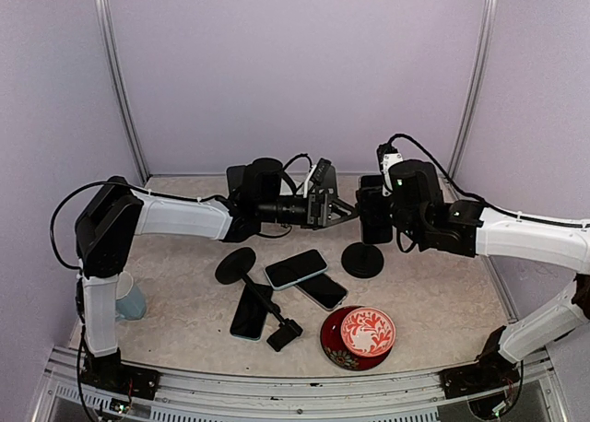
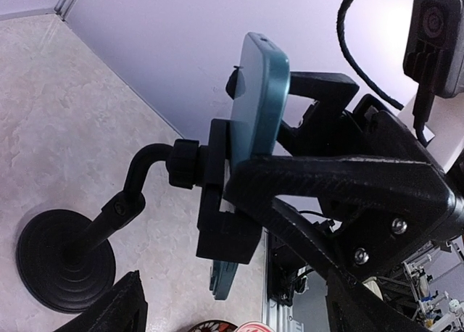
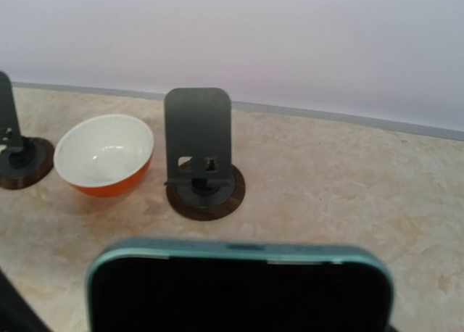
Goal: Place the phone on the phone stand
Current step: Install the phone on the phone stand.
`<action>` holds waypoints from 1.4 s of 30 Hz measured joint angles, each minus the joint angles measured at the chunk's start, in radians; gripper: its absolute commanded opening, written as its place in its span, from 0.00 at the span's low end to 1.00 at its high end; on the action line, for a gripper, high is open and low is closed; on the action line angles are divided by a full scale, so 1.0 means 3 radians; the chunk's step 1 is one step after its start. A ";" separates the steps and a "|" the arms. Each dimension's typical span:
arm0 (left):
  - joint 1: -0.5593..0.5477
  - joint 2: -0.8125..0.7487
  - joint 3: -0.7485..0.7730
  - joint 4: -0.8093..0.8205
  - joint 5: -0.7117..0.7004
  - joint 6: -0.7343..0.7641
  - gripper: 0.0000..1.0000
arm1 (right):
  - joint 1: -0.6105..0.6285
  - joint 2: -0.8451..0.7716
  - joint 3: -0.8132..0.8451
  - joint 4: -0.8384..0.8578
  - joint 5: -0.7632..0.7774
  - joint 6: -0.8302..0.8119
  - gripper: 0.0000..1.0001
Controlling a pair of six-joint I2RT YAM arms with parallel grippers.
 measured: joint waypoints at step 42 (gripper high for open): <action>0.0011 -0.2380 -0.2089 -0.0486 -0.1002 0.0514 0.99 | 0.0001 -0.0559 -0.0142 -0.0370 -0.0170 -0.0043 1.00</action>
